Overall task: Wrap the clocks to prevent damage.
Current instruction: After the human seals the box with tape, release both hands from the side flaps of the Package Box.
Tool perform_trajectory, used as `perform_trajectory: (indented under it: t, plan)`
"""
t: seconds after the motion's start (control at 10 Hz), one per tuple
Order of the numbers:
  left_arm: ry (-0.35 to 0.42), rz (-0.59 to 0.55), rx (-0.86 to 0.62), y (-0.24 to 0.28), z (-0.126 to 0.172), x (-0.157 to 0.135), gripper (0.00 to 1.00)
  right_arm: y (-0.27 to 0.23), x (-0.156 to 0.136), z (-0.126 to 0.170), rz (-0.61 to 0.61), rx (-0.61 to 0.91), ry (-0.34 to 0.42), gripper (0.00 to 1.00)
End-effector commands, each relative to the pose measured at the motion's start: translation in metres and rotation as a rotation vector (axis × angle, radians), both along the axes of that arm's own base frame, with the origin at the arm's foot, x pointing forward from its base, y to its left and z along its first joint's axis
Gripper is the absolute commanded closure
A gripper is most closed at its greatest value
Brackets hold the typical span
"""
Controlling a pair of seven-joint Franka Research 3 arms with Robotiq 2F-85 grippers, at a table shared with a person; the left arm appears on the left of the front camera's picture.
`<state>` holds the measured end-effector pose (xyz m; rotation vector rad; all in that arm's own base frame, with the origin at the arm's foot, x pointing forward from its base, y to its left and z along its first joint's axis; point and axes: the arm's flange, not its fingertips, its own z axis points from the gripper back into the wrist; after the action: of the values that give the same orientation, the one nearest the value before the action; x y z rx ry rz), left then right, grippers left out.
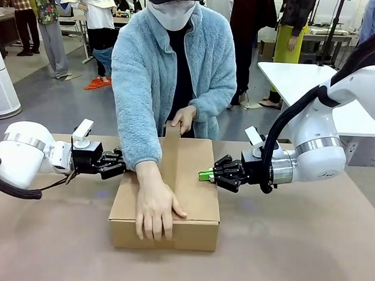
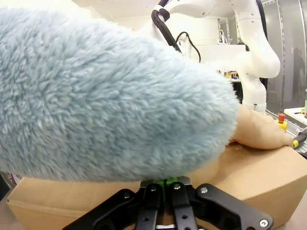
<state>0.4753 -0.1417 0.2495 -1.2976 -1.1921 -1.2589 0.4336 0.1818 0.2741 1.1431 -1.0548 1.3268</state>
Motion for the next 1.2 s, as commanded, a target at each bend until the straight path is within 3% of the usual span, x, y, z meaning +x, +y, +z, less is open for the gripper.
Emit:
perform_trajectory:
  t: [0.0,1.1]
  plan:
    - [-0.003,0.002,0.004,-0.0008,-0.0010,-0.0007,1.00,0.0005,-0.0002,-0.0015,-0.003,-0.008,0.001,0.99]
    - [-0.003,0.002,0.004,-0.0008,-0.0010,-0.0007,1.00,0.0005,-0.0002,-0.0015,-0.003,-0.008,0.001,0.99]
